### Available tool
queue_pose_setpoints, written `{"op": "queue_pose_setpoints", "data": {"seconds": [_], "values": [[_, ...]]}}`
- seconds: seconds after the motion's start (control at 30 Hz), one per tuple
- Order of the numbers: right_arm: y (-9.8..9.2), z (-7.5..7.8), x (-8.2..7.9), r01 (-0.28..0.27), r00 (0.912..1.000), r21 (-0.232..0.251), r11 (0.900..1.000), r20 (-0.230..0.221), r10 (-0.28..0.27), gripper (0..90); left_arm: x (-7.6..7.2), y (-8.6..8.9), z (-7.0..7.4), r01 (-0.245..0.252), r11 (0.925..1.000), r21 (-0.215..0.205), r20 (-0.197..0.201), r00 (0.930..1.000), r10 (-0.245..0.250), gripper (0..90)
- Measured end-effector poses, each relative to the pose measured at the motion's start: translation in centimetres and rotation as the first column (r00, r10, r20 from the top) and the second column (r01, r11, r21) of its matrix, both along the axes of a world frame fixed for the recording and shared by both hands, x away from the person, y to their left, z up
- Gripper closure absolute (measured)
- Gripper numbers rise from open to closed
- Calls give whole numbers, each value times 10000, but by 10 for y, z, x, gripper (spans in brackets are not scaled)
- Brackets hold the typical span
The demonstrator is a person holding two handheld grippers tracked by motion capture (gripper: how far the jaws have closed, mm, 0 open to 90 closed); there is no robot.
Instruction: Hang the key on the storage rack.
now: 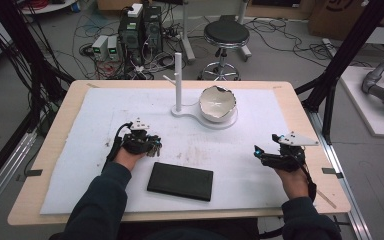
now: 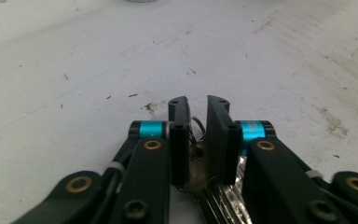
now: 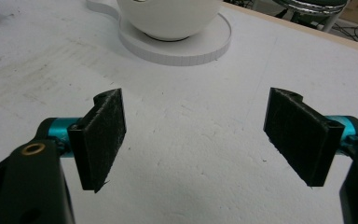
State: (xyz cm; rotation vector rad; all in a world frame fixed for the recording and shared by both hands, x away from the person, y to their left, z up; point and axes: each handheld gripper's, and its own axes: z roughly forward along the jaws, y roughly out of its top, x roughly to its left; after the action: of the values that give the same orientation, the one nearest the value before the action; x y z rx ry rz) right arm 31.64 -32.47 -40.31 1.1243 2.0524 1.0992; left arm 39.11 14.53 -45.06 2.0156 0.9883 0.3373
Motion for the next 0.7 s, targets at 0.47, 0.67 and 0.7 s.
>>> {"op": "queue_pose_setpoints", "data": {"seconds": [0.47,0.67,0.7], "values": [[-3,0,0,62,10000,-2,10000,-68,-62,211,-9,13,17,72,9876,-1568,222,9997,-37,876],[-4,0,0,67,10000,48,10000,-29,-67,211,-14,21,27,-6,9805,-1966,709,9974,148,877],[-4,1,1,127,9999,85,9999,-29,-127,211,-16,25,31,-59,9753,-2209,916,9954,268,878]]}}
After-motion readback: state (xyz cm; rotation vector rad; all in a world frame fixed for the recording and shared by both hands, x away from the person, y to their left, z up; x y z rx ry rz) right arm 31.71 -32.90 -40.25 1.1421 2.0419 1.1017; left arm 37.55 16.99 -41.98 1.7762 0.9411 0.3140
